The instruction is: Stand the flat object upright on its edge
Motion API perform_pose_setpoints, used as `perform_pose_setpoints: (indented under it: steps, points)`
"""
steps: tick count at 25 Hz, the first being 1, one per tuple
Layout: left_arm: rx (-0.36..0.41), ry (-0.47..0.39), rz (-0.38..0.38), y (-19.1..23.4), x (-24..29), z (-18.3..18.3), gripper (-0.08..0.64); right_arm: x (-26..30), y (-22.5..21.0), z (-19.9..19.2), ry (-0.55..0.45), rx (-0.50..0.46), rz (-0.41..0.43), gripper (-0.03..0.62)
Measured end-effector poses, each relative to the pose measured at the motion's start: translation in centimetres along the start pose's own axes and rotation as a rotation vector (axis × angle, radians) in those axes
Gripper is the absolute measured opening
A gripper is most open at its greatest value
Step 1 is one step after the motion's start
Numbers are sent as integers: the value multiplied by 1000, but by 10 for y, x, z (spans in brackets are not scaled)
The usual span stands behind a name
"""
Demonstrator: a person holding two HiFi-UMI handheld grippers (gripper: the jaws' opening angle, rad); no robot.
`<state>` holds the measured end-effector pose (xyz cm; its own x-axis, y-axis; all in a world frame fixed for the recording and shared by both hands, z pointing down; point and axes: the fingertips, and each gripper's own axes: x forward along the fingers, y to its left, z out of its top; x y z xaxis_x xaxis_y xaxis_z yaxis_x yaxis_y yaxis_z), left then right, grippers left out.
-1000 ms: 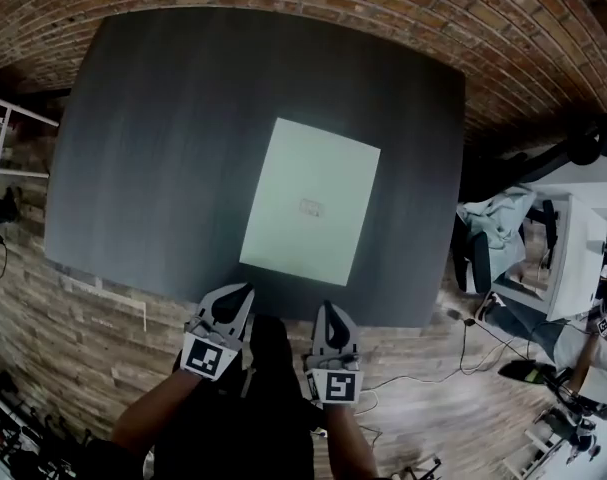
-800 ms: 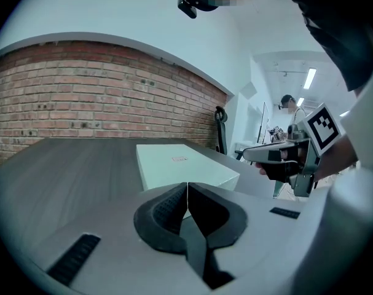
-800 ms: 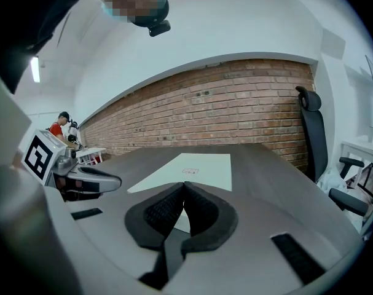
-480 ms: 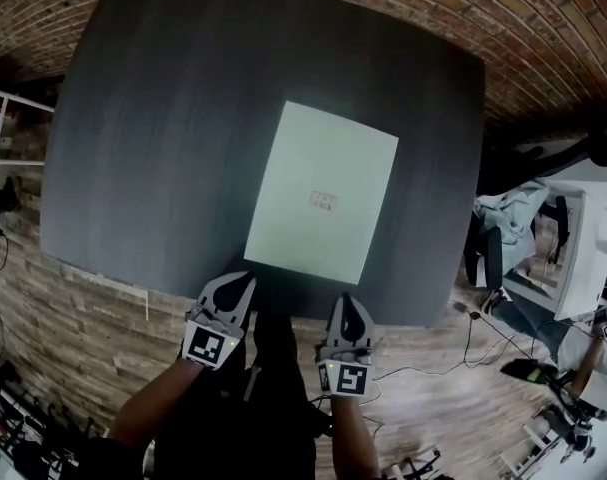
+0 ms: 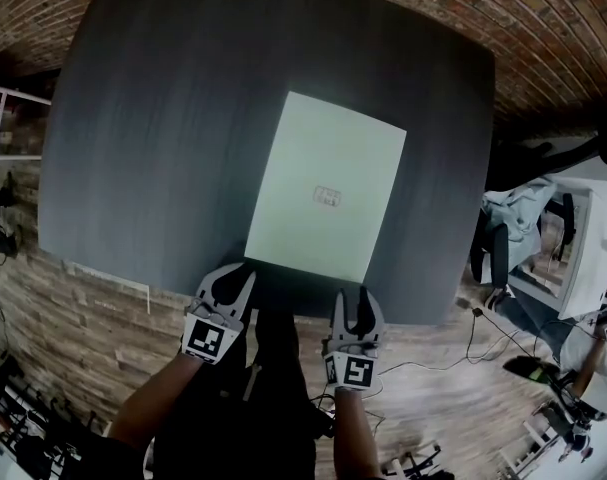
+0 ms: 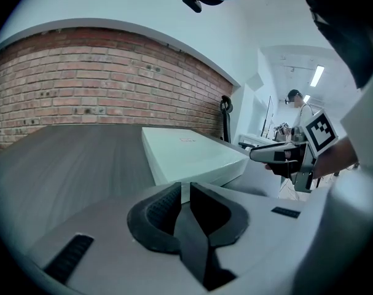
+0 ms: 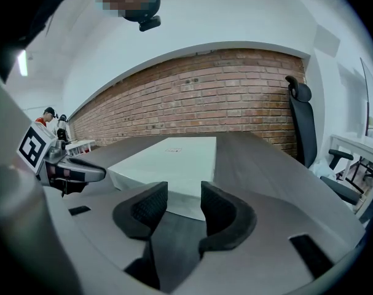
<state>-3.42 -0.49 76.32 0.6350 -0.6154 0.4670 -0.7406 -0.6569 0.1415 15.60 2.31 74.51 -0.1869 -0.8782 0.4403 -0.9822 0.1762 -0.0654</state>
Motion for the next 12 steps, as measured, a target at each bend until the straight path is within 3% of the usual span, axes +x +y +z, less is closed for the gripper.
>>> perform_pose_setpoints:
  steps: [7, 12]
  points:
    - [-21, 14, 17, 6, 1, -8, 44, 1, -9, -12, 27, 6, -19, 213]
    - [-45, 38, 11, 9, 6, -17, 107, 4, -8, -22, 67, 12, 1, 218]
